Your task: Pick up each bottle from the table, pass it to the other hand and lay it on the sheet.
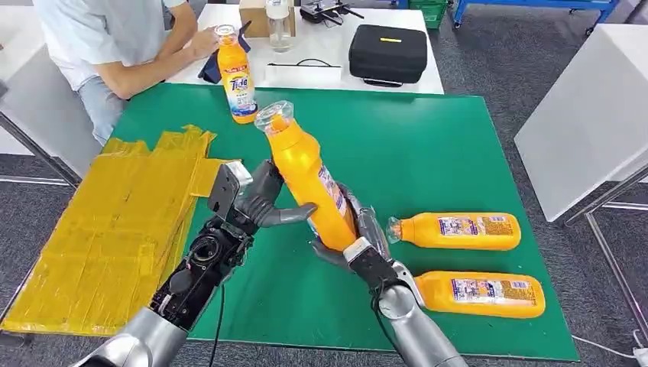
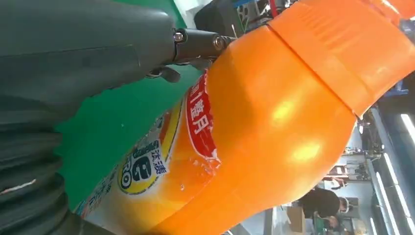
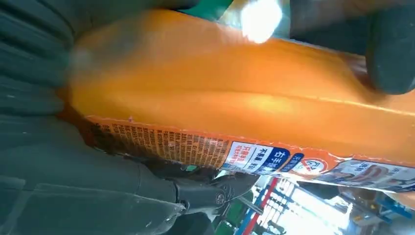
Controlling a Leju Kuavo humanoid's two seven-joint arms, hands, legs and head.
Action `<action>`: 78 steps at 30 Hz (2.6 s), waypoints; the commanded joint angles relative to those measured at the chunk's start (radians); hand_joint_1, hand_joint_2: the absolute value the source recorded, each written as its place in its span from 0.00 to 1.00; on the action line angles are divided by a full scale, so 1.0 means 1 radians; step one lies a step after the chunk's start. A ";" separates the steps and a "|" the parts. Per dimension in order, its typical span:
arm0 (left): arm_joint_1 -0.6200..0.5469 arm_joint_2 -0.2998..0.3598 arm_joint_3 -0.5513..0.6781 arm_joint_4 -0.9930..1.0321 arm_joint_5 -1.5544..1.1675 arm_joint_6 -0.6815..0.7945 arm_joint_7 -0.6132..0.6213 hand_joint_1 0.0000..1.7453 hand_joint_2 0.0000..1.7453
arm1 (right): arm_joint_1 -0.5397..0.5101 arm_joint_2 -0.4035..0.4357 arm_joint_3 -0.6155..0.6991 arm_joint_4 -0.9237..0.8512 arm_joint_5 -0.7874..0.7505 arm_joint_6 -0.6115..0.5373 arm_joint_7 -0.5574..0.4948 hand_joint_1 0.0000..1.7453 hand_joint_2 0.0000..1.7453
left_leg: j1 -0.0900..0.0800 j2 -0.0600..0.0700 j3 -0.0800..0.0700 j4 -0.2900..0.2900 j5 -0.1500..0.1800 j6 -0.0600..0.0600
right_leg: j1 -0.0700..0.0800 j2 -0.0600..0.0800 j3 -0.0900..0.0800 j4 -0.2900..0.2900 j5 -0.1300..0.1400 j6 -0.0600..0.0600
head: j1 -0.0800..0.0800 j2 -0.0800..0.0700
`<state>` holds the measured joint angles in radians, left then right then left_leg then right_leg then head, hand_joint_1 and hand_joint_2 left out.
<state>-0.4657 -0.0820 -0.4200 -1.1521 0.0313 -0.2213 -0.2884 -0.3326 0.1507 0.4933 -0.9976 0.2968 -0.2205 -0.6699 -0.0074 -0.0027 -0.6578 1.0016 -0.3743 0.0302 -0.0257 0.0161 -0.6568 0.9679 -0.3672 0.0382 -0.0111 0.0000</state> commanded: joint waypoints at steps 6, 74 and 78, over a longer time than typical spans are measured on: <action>-0.068 0.017 -0.046 0.094 0.021 -0.025 0.000 0.00 1.00 | -0.059 0.008 0.082 0.140 0.077 0.018 0.003 1.00 1.00 | 0.002 0.000 0.007 0.001 -0.004 -0.003 | 0.002 -0.002 0.007 0.001 -0.003 -0.004 | 0.000 0.000; -0.297 0.214 0.150 0.394 -1.240 0.763 0.169 1.00 1.00 | 0.171 -0.116 -0.237 -0.725 0.003 -0.024 0.229 0.00 1.00 | 0.000 -0.003 -0.001 0.001 0.000 -0.001 | 0.000 -0.004 -0.001 0.001 -0.001 -0.002 | 0.001 0.000; -0.368 0.280 0.148 0.652 -1.469 0.780 0.253 1.00 1.00 | 0.162 -0.127 -0.288 -0.752 0.017 -0.023 0.236 0.00 1.00 | 0.001 0.000 0.007 0.002 -0.004 -0.004 | 0.002 -0.002 0.006 0.003 -0.004 -0.004 | 0.000 0.000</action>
<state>-0.6443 0.1060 -0.2323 -1.0188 -1.2004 0.5145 -0.1204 -0.1460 0.0240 0.3197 -1.6647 0.3040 -0.2598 -0.4533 -0.0074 -0.0023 -0.6596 1.0016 -0.3736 0.0307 -0.0258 0.0164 -0.6593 0.9681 -0.3667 0.0384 -0.0107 0.0000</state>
